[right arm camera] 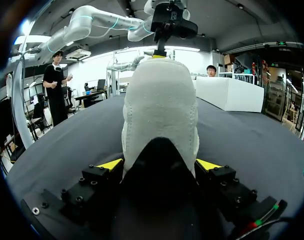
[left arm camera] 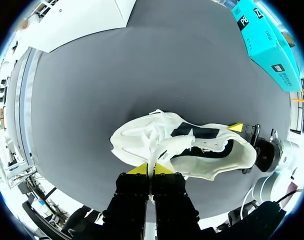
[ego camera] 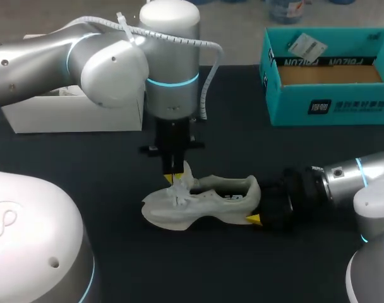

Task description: Take the shoe out of the shoebox, open the shoe tongue, remove and reinsert the insole, then place the shoe into the shoebox

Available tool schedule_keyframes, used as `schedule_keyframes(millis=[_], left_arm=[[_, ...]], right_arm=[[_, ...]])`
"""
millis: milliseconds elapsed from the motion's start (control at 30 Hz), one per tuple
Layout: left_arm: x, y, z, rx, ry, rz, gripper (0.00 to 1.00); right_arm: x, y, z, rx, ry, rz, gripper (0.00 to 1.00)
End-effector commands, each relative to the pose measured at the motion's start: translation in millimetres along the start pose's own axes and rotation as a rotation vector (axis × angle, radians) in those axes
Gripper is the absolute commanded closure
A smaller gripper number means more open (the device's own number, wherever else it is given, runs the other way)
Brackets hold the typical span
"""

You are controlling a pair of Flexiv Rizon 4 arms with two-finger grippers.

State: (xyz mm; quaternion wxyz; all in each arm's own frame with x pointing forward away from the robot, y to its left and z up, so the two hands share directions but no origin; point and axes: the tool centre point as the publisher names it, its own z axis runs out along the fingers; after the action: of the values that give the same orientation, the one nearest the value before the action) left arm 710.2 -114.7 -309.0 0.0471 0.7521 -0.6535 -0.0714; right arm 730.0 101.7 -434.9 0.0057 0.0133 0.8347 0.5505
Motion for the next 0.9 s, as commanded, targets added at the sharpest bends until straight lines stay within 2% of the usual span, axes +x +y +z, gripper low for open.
schedule_keyframes(millis=[33,267,467,500,533,567,600,633,900], left_arm=[[-13.9,1,6,-0.009,0.041,0.0,1.0],[-16.6,1,14,-0.025,0.062,-0.002,1.0],[-17.3,1,7,-0.01,0.092,0.008,1.0],[-17.2,2,5,-0.005,0.097,0.012,0.91],[-17.0,2,2,0.003,0.104,0.016,0.65],[-17.1,2,0,0.008,0.115,0.023,0.55],[-17.1,1,-3,0.016,0.122,0.026,0.32],[-17.5,1,-6,0.02,0.128,0.027,0.0],[-22.6,-9,-29,0.042,0.171,0.028,0.0]], right_arm=[[0.2,-5.8,5,0.003,-0.002,0.0,1.0],[0.2,-5.8,5,0.003,-0.002,0.0,1.0],[0.2,-5.8,5,0.003,-0.002,0.0,1.0],[0.2,-5.8,5,0.003,-0.002,0.0,1.0],[0.2,-5.8,5,0.003,-0.002,0.0,1.0],[0.2,-5.8,5,0.003,-0.002,0.0,1.0],[0.2,-5.8,5,0.003,-0.002,0.0,1.0],[0.2,-5.8,5,0.003,-0.002,0.0,1.0],[0.2,-5.8,5,0.003,-0.002,0.0,1.0]])
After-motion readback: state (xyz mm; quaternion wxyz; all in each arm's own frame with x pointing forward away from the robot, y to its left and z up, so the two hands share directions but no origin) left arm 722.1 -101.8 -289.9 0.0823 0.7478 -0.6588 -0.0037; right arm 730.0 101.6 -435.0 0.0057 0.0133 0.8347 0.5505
